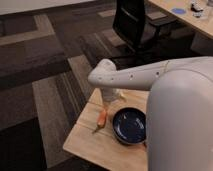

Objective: Drag the pepper across the table

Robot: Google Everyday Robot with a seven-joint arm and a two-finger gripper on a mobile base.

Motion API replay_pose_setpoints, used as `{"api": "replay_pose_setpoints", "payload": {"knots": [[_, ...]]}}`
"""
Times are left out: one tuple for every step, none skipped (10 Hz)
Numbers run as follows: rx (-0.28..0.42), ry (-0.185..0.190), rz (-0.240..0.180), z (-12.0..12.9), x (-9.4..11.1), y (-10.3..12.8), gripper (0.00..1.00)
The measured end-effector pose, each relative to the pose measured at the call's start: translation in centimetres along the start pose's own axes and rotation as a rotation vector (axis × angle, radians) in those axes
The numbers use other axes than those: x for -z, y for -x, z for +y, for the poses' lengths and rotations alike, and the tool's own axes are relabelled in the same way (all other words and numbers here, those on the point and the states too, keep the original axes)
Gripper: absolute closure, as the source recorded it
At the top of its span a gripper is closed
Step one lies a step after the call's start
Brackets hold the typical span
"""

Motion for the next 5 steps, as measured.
{"api": "replay_pose_setpoints", "payload": {"knots": [[0.0,-0.004,0.005,0.0,-0.8,-0.4,0.35],[0.0,-0.001,0.008,0.0,-1.4,-0.6,0.35],[0.003,0.003,0.011,0.1,-1.7,-0.7,0.35],[0.024,0.01,0.014,1.1,-1.9,-0.5,0.35],[0.034,0.014,0.013,1.5,-1.9,-0.2,0.35]]}}
